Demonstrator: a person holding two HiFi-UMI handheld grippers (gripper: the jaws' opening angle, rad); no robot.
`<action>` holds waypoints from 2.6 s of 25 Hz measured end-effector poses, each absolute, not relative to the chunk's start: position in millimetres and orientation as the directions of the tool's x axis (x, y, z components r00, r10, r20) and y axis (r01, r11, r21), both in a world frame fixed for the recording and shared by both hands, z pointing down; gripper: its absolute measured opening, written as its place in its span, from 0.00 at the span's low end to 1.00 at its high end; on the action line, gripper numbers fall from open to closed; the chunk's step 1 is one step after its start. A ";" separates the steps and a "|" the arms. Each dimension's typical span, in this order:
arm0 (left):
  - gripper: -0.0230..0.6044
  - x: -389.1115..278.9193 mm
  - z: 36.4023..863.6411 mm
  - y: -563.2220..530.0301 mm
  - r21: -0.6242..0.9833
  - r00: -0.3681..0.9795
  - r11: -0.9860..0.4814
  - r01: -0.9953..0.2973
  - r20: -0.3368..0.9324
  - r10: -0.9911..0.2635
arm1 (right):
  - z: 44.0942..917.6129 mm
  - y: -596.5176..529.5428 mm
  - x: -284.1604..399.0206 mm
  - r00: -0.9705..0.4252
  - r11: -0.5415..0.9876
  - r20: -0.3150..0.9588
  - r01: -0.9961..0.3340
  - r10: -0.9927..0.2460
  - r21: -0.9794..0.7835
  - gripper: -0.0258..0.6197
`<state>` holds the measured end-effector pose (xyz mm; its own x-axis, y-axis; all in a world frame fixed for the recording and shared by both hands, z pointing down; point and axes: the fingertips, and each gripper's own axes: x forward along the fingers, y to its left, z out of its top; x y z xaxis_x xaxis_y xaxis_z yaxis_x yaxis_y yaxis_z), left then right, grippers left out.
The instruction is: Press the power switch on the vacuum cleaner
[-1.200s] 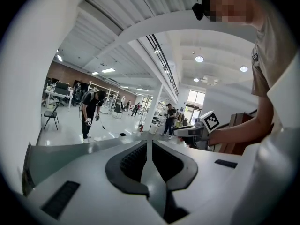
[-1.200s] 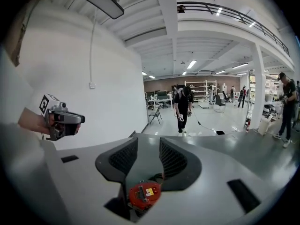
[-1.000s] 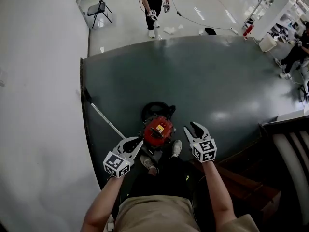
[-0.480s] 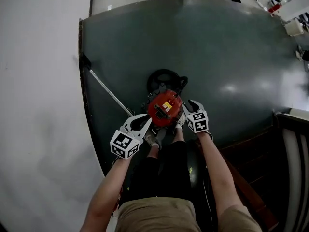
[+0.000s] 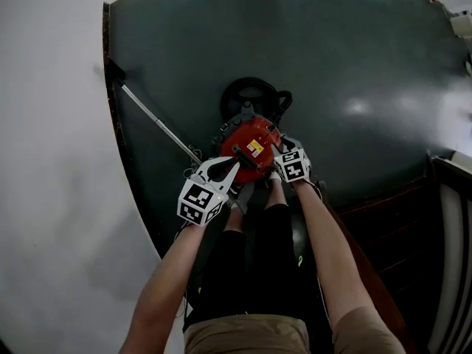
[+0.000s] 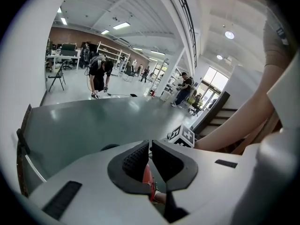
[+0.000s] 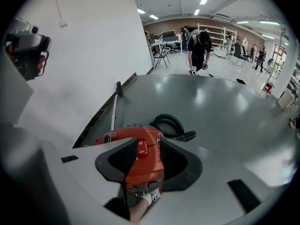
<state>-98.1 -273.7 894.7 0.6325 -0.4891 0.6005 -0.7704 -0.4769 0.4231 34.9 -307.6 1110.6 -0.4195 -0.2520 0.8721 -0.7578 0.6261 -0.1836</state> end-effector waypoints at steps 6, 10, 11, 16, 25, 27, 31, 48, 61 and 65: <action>0.06 -82.0 943.3 -273.7 0.420 0.635 -0.492 -0.762 0.633 -0.443 | 1151.8 -292.9 18.8 -0.382 0.661 0.901 -0.733 -0.205 -0.160 0.27; 0.05 -77.9 965.1 -272.8 0.409 0.629 -0.500 -0.763 0.649 -0.428 | 1168.8 -293.8 10.6 -0.367 0.669 0.906 -0.730 -0.211 -0.140 0.27; 0.05 -76.7 967.5 -272.4 0.410 0.630 -0.502 -0.762 0.650 -0.425 | 1171.4 -294.3 8.5 -0.365 0.671 0.907 -0.729 -0.212 -0.137 0.27; 0.04 -65.6 975.0 -265.3 0.427 0.644 -0.507 -0.749 0.649 -0.404 | 1185.3 -291.3 6.1 -0.316 0.672 0.929 -0.733 -0.191 -0.110 0.27; 0.05 -52.7 971.5 -267.4 0.436 0.660 -0.517 -0.737 0.631 -0.409 | 1202.8 -287.4 13.3 -0.269 0.653 0.951 -0.750 -0.150 -0.109 0.28; 0.05 -52.3 973.6 -267.6 0.440 0.661 -0.516 -0.735 0.635 -0.400 | 1205.4 -287.9 12.3 -0.278 0.655 0.948 -0.747 -0.153 -0.113 0.28; 0.04 -51.3 977.1 -271.9 0.438 0.665 -0.525 -0.730 0.632 -0.398 | 1215.9 -286.1 21.1 -0.226 0.632 0.966 -0.769 -0.124 -0.099 0.32; 0.05 -79.8 976.1 -273.8 0.449 0.652 -0.484 -0.751 0.621 -0.436 | 1221.7 -289.4 17.3 -0.135 0.729 0.988 -0.684 -0.069 -0.042 0.32; 0.05 -151.7 825.9 -236.3 0.297 0.608 -0.567 -0.768 0.615 -0.501 | 977.5 -336.5 3.1 -0.332 0.545 0.825 -0.837 -0.456 -0.036 0.30; 0.05 -174.8 758.9 -219.0 0.239 0.599 -0.588 -0.773 0.581 -0.552 | 884.7 -310.7 -7.6 -0.434 0.574 0.772 -0.811 -0.464 -0.111 0.27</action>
<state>-174.8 -219.0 758.9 0.5989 -0.5516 0.5805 -0.7729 -0.5878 0.2389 -7.6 -310.7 884.7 -0.4336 -0.4644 0.7722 -0.8114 0.5739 -0.1105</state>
